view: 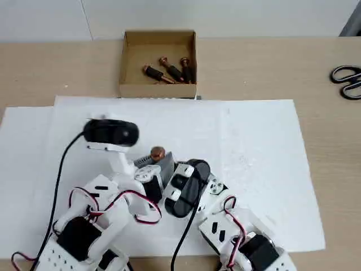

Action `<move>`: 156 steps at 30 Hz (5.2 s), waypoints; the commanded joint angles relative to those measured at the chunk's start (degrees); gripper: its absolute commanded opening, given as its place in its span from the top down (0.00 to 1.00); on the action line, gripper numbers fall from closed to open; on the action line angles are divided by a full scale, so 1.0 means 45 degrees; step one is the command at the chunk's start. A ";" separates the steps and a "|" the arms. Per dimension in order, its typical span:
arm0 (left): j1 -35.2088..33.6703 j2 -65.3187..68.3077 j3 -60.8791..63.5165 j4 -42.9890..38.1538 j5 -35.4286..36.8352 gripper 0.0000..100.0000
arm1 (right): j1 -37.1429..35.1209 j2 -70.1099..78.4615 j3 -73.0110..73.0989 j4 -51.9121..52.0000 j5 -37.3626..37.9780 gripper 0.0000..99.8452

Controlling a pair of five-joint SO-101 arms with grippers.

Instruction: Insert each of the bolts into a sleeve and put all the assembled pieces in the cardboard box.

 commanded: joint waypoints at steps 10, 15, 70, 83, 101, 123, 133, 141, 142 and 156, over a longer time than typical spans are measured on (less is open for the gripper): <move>0.0195 -0.0098 0.1123 0.0371 -0.0840 0.99 | -0.0010 -0.0166 -0.0567 -0.0400 0.0117 1.00; 0.0195 -0.0137 0.1827 0.0391 -0.1387 0.99 | -0.0010 -0.0166 -0.0586 -0.0850 0.0137 1.00; -0.4611 -0.0137 0.2061 0.1133 -0.3556 0.99 | 0.0694 -0.0166 -0.0469 -0.0908 0.0137 1.00; -0.6525 -0.0156 0.6613 -0.5118 -0.6720 0.99 | 0.4523 -0.0166 -0.0469 -0.0850 -0.0430 1.00; -0.6486 -0.0156 0.8059 -0.7814 -0.8010 0.99 | 0.6007 -0.0029 0.0293 -0.1905 -0.2891 1.00; -0.6369 -0.0156 0.8059 -0.7834 -0.7951 0.99 | 0.5714 1.2220 -0.7853 -0.6046 -0.2911 1.00; -0.6369 -0.0156 0.8059 -0.7834 -0.7951 0.99 | 0.5714 1.9858 -1.2757 -0.9954 -0.2852 1.00; -0.6369 -0.0156 0.8059 -0.7834 -0.7951 0.99 | 0.5675 2.4781 -1.6000 -1.2044 -0.2911 1.00; -0.6369 -0.0156 0.8059 -0.7834 -0.7951 0.99 | 0.5597 2.5289 -1.6410 -1.2278 -0.2911 1.00; -0.6369 -0.0156 0.8059 -0.7834 -0.7951 0.99 | 0.4405 3.0818 -2.1587 -1.2747 -0.2833 0.99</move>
